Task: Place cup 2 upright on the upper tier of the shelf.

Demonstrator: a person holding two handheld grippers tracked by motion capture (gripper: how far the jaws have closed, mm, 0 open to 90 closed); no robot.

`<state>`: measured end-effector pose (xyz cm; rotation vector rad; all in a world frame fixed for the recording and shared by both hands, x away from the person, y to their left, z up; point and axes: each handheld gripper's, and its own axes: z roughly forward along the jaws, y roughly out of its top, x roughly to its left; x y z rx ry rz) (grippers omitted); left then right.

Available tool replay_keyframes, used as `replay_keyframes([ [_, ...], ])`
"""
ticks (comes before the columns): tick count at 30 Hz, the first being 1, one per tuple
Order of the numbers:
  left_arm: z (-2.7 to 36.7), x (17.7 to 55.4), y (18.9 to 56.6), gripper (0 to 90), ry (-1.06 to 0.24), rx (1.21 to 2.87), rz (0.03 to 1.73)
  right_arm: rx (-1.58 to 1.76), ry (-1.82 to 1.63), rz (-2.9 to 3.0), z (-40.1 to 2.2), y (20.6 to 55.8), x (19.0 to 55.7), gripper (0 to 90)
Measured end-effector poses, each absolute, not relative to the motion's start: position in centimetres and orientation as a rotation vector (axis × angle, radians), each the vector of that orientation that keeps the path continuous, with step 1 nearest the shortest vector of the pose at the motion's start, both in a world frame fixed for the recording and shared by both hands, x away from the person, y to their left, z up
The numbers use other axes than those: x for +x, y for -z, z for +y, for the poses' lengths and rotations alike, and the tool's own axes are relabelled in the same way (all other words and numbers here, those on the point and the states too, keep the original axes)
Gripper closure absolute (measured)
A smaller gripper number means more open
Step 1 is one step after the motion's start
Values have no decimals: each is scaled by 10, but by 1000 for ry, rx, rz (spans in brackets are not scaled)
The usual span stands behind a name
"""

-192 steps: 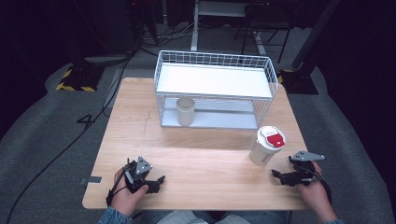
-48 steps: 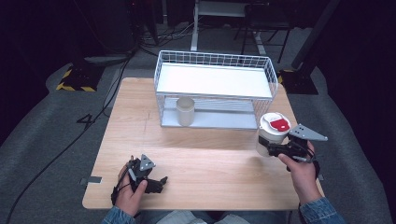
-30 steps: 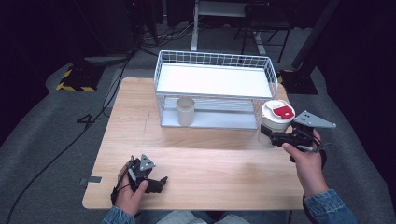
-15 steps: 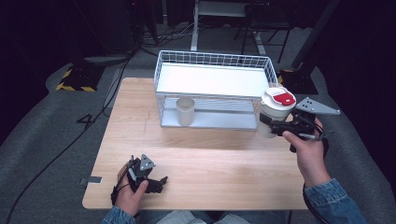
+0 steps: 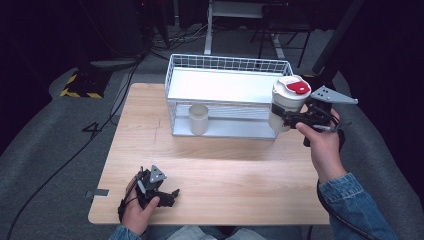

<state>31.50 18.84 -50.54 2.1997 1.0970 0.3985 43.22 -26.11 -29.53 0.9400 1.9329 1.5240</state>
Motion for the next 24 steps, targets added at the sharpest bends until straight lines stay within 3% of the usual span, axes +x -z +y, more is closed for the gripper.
replay_keyframes([
  [24, 189, 315, 505, 3, -401, 2203, 1096, 912, -1550, 1858, -228, 267, 484, 131],
])
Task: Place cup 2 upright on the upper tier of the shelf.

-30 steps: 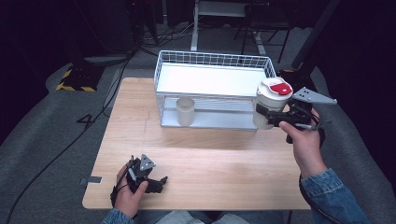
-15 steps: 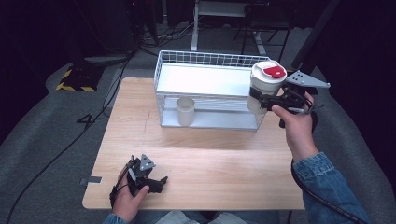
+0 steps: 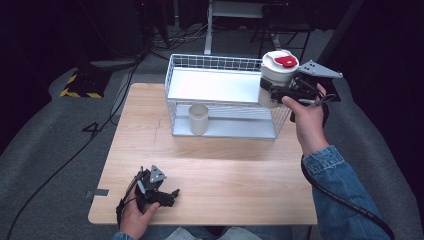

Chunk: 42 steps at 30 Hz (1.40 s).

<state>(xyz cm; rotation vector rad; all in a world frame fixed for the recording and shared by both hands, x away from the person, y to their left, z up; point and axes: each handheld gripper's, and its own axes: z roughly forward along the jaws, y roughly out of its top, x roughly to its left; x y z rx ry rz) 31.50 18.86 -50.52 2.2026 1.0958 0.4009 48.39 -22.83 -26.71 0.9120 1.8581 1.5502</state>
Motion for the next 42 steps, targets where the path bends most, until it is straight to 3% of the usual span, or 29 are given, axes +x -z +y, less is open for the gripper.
replay_keyframes([
  [19, 189, 315, 505, 3, -400, 2202, 1096, 863, -1567, 1816, -200, 261, 526, 130],
  [42, 188, 316, 505, 3, -398, 2194, 1103, 895, -1609, 1805, -180, 289, 551, 128],
])
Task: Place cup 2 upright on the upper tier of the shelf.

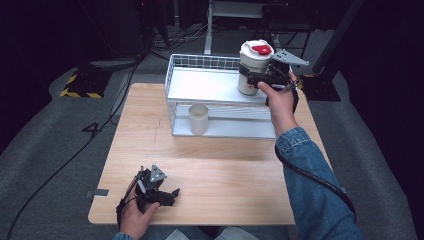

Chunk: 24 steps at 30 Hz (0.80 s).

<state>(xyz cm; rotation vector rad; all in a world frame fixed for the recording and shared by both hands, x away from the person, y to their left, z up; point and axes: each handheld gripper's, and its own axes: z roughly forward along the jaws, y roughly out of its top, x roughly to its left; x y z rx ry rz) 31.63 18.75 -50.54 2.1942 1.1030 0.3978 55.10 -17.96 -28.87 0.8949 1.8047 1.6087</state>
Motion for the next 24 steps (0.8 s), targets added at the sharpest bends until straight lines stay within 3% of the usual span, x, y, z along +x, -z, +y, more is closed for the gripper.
replay_keyframes([
  [24, 188, 316, 505, 3, -398, 2195, 1103, 878, -1551, 1825, -174, 293, 548, 124],
])
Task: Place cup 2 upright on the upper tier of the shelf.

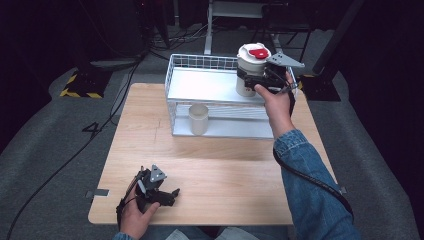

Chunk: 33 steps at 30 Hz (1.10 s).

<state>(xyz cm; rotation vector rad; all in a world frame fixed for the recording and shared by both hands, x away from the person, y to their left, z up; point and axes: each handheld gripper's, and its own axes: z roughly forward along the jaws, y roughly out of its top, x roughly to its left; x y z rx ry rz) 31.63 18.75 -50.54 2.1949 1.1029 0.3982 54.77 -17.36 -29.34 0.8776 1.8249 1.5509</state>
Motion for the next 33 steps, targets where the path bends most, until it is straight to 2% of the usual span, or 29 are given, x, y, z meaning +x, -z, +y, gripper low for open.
replay_keyframes([
  [16, 187, 317, 505, 3, -397, 2194, 1104, 880, -1530, 1857, -173, 289, 550, 115],
  [20, 187, 317, 505, 3, -397, 2194, 1104, 864, -1584, 1837, -173, 290, 549, 59],
  [27, 187, 317, 506, 3, -398, 2192, 1104, 847, -1567, 1858, -179, 288, 549, 54],
  [33, 187, 317, 505, 3, -394, 2194, 1107, 861, -1588, 1852, -186, 284, 545, 0],
])
